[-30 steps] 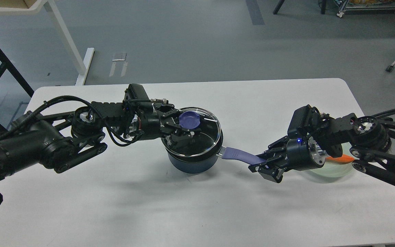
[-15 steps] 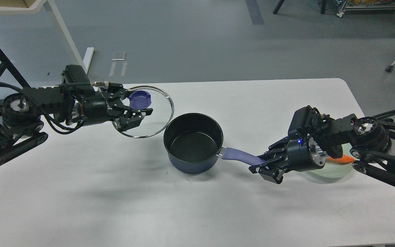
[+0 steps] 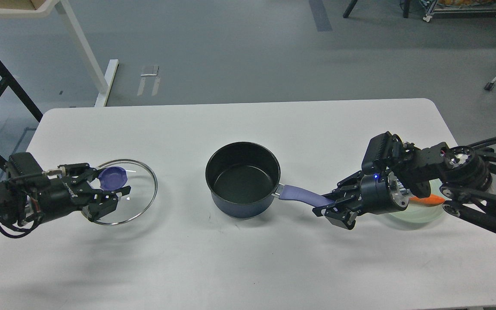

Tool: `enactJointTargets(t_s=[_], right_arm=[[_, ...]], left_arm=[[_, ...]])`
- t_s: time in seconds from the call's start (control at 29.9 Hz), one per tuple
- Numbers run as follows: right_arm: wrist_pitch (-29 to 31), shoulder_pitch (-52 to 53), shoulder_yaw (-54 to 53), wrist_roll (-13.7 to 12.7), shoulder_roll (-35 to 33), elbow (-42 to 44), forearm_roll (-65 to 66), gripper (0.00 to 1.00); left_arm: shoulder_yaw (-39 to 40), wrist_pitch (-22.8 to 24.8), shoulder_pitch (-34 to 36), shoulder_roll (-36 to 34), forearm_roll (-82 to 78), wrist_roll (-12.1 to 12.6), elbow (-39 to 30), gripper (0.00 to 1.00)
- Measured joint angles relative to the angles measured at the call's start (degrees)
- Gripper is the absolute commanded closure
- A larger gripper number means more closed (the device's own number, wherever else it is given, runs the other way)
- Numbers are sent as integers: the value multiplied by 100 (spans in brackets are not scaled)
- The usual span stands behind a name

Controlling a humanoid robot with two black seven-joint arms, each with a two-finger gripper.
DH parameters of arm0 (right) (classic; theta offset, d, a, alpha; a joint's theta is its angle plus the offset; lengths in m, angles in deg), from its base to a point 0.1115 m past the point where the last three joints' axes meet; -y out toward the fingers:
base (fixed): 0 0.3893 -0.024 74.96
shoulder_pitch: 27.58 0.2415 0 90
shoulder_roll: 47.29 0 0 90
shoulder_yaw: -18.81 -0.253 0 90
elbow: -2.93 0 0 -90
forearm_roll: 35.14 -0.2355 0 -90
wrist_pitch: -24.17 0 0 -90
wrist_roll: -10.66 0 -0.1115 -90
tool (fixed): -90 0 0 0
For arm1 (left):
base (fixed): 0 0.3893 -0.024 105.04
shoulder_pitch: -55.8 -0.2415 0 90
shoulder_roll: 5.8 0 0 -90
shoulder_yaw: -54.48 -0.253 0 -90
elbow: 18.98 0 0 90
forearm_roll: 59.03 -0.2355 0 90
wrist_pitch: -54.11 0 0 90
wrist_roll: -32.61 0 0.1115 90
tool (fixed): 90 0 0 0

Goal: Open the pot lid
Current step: 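Carry the lid beside the pot and lower it onto the table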

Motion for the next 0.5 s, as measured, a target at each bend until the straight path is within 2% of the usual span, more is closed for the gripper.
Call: enactJointTargets(t_s=[0.5], right_arm=[[0,0,0,0,-8,0,0,63]], left_arm=[[3,-98,-408,-94,-34,1,375,58]])
